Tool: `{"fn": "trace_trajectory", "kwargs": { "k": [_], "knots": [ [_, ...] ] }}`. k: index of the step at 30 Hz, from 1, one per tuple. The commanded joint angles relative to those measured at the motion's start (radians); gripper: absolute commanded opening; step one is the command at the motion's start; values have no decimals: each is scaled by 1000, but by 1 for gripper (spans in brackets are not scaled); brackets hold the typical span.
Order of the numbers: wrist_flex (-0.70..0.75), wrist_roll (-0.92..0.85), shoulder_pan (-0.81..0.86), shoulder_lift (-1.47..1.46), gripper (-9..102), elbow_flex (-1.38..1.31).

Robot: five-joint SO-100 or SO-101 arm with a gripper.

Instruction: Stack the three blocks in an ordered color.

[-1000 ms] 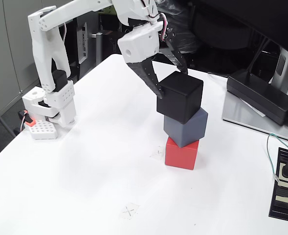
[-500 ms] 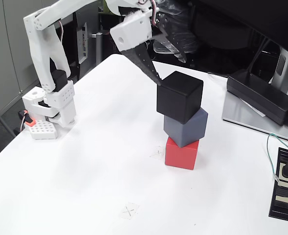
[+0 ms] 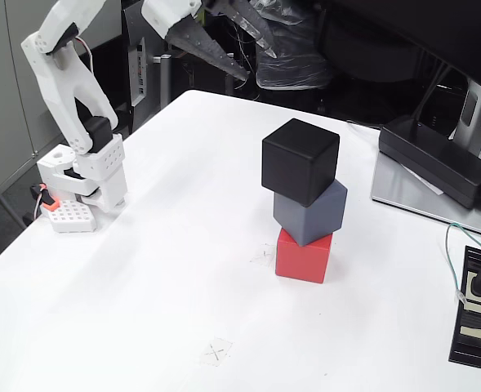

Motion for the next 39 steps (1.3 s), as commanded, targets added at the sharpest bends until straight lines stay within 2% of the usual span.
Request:
{"fn": "trace_trajectory", "kwargs": {
  "k": [1,4,11,20,28,39],
  "knots": [
    [3,186,6,28,3,18],
    [-9,314,-5,72,-2,84],
    [-57,489,-6,285,0,337],
    [-387,578,5,615,-1,822],
    [-670,739,-6,874,-1,1285],
    [-927,1009,-9,999,-1,1626]
  ]
}}
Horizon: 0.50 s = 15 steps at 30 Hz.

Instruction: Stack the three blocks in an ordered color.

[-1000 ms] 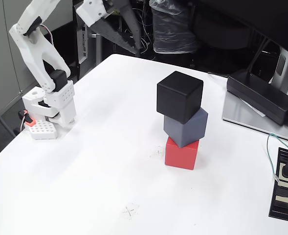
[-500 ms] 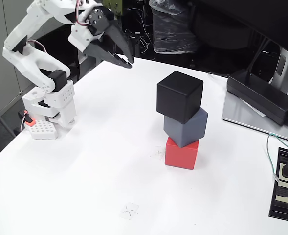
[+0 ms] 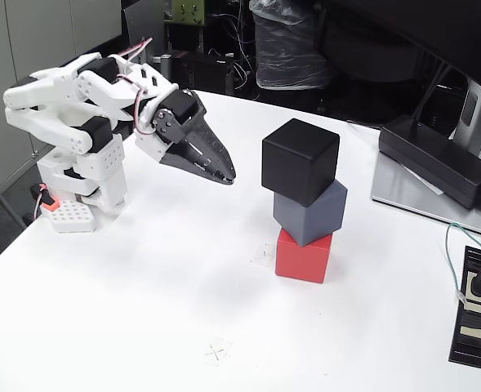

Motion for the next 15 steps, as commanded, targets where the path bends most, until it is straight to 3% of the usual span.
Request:
{"fn": "trace_trajectory", "kwargs": {
  "k": [1,15],
  "knots": [
    [-58,57,-8,29,-1,49],
    [-121,72,-123,87,-1,153]
  ]
}}
